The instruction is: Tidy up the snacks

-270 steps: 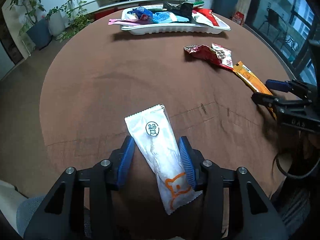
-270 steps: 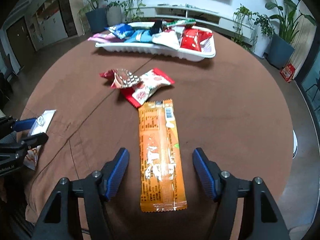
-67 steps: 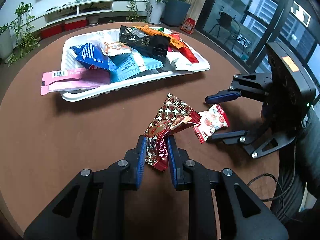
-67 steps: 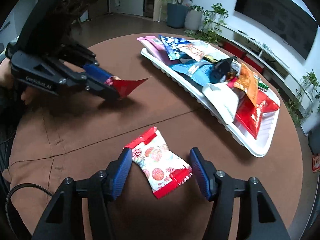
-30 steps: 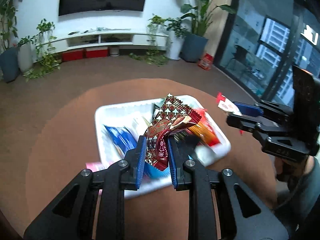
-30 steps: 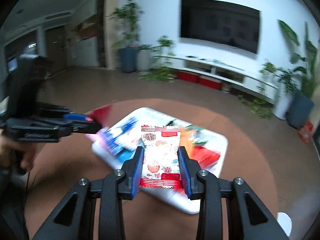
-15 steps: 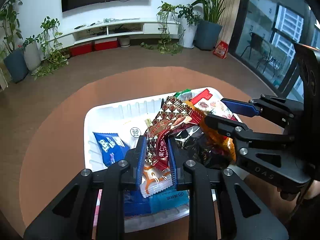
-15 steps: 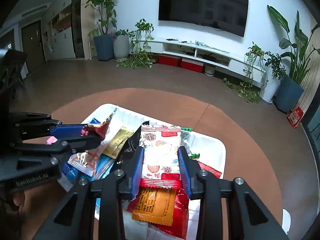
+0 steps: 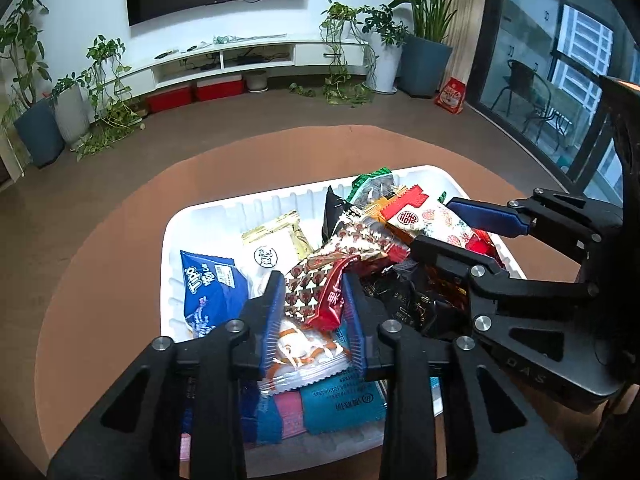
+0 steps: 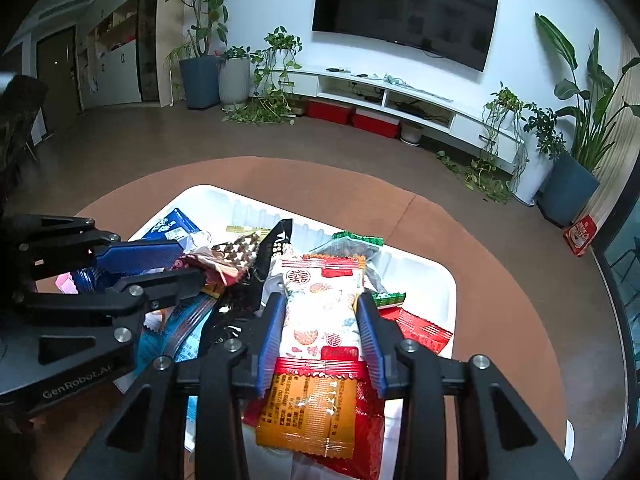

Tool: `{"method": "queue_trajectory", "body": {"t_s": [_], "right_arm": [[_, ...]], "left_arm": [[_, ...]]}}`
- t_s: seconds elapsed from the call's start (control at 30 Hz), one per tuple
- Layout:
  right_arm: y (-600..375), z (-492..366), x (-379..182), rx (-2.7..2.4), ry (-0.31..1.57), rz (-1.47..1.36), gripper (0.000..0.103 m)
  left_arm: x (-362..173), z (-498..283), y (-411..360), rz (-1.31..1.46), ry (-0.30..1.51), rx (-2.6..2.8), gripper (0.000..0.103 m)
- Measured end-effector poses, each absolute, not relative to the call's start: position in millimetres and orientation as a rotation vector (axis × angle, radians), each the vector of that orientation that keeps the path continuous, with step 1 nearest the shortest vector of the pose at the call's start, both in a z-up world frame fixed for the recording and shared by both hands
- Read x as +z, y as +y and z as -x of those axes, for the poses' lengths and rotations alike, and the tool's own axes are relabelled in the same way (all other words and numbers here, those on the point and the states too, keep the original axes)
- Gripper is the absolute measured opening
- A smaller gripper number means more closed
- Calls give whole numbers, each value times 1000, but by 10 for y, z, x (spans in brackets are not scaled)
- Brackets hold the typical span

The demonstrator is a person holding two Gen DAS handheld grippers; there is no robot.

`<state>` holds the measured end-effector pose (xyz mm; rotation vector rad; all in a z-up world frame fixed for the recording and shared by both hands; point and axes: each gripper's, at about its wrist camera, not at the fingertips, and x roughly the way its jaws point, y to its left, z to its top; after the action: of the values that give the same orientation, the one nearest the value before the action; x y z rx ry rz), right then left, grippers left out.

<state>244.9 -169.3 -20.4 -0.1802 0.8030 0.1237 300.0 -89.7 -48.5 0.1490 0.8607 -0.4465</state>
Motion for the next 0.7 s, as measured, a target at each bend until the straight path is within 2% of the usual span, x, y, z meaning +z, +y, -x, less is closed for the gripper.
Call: {"method": "queue_trajectory", "body": {"t_s": [0.1, 0.13, 0.2, 0.33, 0.4, 0.43, 0.5, 0.57, 0.7], "right_arm": [[-1675, -2437, -209, 103, 802, 196, 46], [-1668, -2431, -209, 93, 803, 201, 46], [-1683, -2418, -191, 85, 806, 192, 47], [-1681, -2348, -119, 54, 781, 224, 55], [-1678, -2282, -42, 34, 755, 248, 60], [-1680, -2236, 2, 25, 740, 257, 65], [-1714, -2127, 117, 3, 701, 267, 74], [-1737, -2007, 213, -8, 661, 268, 91], [-1774, -1789, 338, -26, 618, 264, 101]], "left_arm": [[-434, -3009, -885, -149, 836, -428, 51], [-414, -3005, -878, -144, 829, -427, 53], [-366, -2998, -842, -138, 819, -414, 64], [-258, -2949, -774, -130, 795, -379, 77], [-172, -2884, -712, -127, 769, -362, 98], [-128, -2841, -687, -123, 748, -356, 103], [-27, -2721, -596, -125, 712, -331, 103], [45, -2601, -538, -123, 670, -309, 103], [187, -2233, -447, -90, 607, -336, 103]]}}
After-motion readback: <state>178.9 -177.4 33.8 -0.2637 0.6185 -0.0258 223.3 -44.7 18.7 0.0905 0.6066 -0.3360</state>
